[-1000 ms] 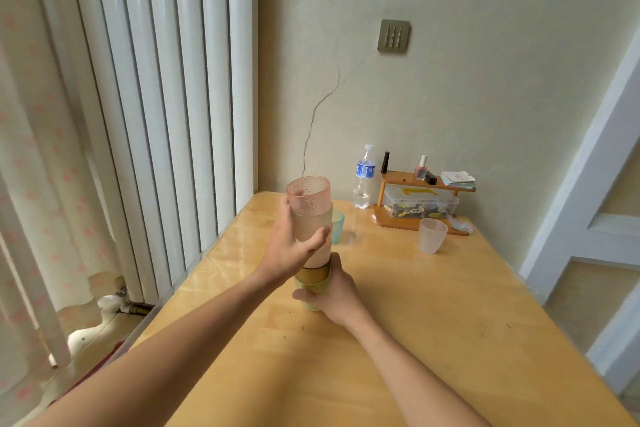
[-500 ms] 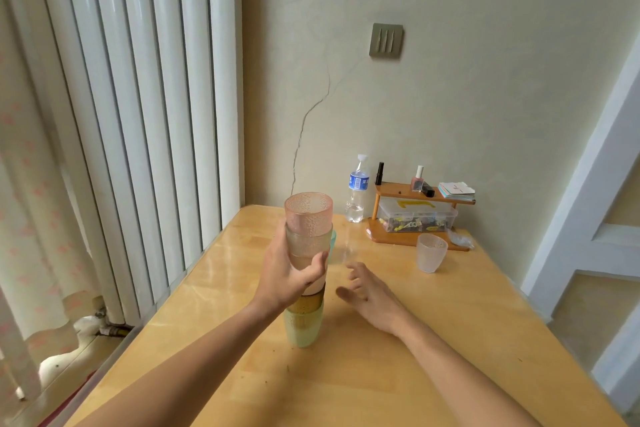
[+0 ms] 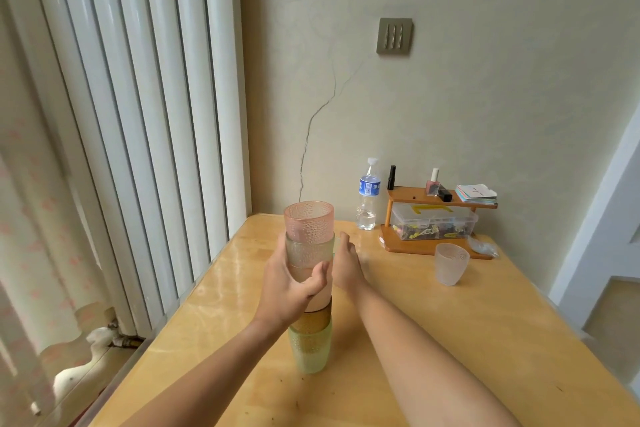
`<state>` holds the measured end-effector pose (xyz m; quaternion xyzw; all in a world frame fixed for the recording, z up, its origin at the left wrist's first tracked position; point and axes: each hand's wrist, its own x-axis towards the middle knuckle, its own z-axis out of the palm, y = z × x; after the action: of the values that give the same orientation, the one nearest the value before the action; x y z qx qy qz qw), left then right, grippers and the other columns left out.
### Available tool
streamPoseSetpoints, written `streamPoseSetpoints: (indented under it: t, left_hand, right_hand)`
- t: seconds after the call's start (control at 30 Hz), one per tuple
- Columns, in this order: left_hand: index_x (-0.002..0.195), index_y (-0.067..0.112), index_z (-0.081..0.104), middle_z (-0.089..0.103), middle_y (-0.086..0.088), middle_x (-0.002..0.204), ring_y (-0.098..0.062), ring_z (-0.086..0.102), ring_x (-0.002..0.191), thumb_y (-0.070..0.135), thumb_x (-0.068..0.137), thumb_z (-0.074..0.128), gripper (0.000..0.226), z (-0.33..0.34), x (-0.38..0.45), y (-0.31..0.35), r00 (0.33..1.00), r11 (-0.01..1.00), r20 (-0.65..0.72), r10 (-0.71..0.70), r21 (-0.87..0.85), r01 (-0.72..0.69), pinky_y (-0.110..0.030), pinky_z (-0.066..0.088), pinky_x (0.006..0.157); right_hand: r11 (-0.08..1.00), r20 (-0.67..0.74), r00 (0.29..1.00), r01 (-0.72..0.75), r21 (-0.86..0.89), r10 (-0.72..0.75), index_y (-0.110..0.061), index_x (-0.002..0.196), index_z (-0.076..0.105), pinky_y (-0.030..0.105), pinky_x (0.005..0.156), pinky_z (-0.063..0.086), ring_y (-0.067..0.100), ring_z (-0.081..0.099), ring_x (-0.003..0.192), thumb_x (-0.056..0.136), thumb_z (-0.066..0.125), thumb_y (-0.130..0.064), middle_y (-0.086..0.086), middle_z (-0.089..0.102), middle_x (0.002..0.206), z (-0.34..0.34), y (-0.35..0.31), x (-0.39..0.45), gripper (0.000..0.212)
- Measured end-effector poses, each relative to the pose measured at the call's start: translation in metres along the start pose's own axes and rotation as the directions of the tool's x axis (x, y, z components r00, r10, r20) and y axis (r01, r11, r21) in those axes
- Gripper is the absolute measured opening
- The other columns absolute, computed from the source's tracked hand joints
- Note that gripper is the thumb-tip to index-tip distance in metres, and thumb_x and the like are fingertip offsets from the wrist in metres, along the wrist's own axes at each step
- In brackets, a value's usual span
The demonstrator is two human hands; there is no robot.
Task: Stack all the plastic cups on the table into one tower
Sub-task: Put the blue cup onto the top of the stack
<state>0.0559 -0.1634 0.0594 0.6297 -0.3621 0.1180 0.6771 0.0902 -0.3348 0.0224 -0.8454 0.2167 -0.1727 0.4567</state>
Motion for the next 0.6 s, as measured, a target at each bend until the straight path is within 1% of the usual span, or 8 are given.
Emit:
streamPoseSetpoints:
  t: [0.07, 0.13, 0.17, 0.27, 0.33, 0.43, 0.5, 0.6]
  left_hand:
    - [0.124, 0.031, 0.06, 0.076, 0.008, 0.114, -0.016, 0.072, 0.109, 0.028, 0.078, 0.076, 0.049, 0.002, -0.002, 0.0, 1.0, 1.0, 0.011, 0.0, 0.0, 0.0, -0.031, 0.059, 0.095]
    - [0.121, 0.03, 0.061, 0.075, 0.009, 0.111, -0.014, 0.072, 0.105, 0.029, 0.077, 0.076, 0.046, 0.004, -0.004, 0.003, 1.0, 1.0, 0.03, -0.002, 0.004, 0.002, -0.028, 0.058, 0.09]
    - [0.119, 0.028, 0.061, 0.075, 0.01, 0.109, -0.012, 0.071, 0.102, 0.029, 0.077, 0.076, 0.045, 0.005, -0.005, 0.004, 0.999, 1.0, 0.04, -0.004, 0.01, 0.003, -0.026, 0.058, 0.089]
    - [0.116, 0.018, 0.061, 0.074, 0.004, 0.105, -0.018, 0.07, 0.098, 0.031, 0.075, 0.076, 0.046, 0.007, -0.007, 0.004, 0.999, 0.999, 0.047, -0.022, 0.027, 0.021, -0.032, 0.058, 0.086]
    - [0.115, 0.016, 0.061, 0.074, 0.002, 0.104, -0.021, 0.069, 0.098, 0.032, 0.074, 0.076, 0.046, 0.007, -0.01, 0.005, 0.999, 0.999, 0.049, -0.023, 0.034, 0.022, -0.037, 0.058, 0.087]
    - [0.114, 0.018, 0.061, 0.073, 0.002, 0.101, -0.016, 0.068, 0.095, 0.031, 0.073, 0.076, 0.045, 0.005, -0.017, 0.011, 0.997, 0.999, 0.069, -0.024, 0.034, 0.021, -0.032, 0.056, 0.085]
    - [0.115, 0.021, 0.061, 0.073, 0.003, 0.102, -0.016, 0.068, 0.096, 0.03, 0.074, 0.076, 0.046, 0.002, -0.022, 0.014, 0.996, 0.999, 0.085, -0.027, 0.028, 0.024, -0.029, 0.056, 0.085]
    - [0.12, 0.024, 0.061, 0.074, 0.003, 0.106, -0.019, 0.07, 0.1, 0.031, 0.075, 0.076, 0.048, -0.002, -0.026, 0.021, 0.993, 0.999, 0.109, -0.043, 0.022, 0.041, -0.031, 0.057, 0.087]
  right_hand:
    - [0.987, -0.057, 0.996, -0.053, 0.15, 0.063, -0.014, 0.134, 0.044, 0.052, 0.109, 0.042, 0.038, 0.052, 0.129, 0.064, 0.025, -0.062, 0.02, 0.05, 0.139, 0.006, 0.0, 0.006, 0.087]
    - [0.978, -0.06, 0.991, -0.105, 0.179, 0.117, -0.017, 0.125, 0.05, 0.049, 0.104, 0.045, 0.037, 0.055, 0.126, 0.08, 0.023, -0.05, 0.015, 0.056, 0.132, 0.007, 0.006, 0.011, 0.062]
    - [0.978, -0.048, 0.992, -0.104, 0.183, 0.114, -0.025, 0.119, 0.052, 0.047, 0.103, 0.045, 0.037, 0.056, 0.126, 0.086, 0.024, -0.049, 0.013, 0.058, 0.13, 0.008, 0.013, 0.014, 0.05]
    - [0.998, -0.04, 0.998, 0.052, 0.026, -0.051, -0.045, 0.106, 0.046, 0.054, 0.107, 0.048, 0.035, 0.057, 0.128, 0.078, 0.033, -0.054, 0.012, 0.057, 0.139, 0.008, 0.034, 0.022, 0.032]
    - [0.994, -0.024, 0.994, 0.11, -0.015, -0.111, -0.038, 0.111, 0.047, 0.054, 0.101, 0.052, 0.034, 0.061, 0.12, 0.082, 0.047, -0.037, 0.012, 0.062, 0.131, 0.001, 0.043, 0.031, 0.029]
    - [0.977, -0.019, 0.986, 0.163, -0.14, -0.167, -0.026, 0.116, 0.053, 0.043, 0.09, 0.054, 0.029, 0.064, 0.11, 0.088, 0.059, -0.024, 0.006, 0.067, 0.117, -0.026, 0.011, 0.009, 0.029]
    - [0.971, -0.022, 0.982, 0.182, -0.153, -0.187, -0.02, 0.127, 0.053, 0.034, 0.087, 0.047, 0.03, 0.061, 0.117, 0.09, 0.062, -0.026, 0.008, 0.065, 0.126, -0.049, -0.025, -0.024, 0.039]
    - [0.963, -0.017, 0.978, 0.202, -0.18, -0.208, -0.019, 0.144, 0.046, 0.029, 0.088, 0.038, 0.029, 0.055, 0.128, 0.088, 0.071, -0.03, 0.008, 0.057, 0.142, -0.08, -0.057, -0.049, 0.063]
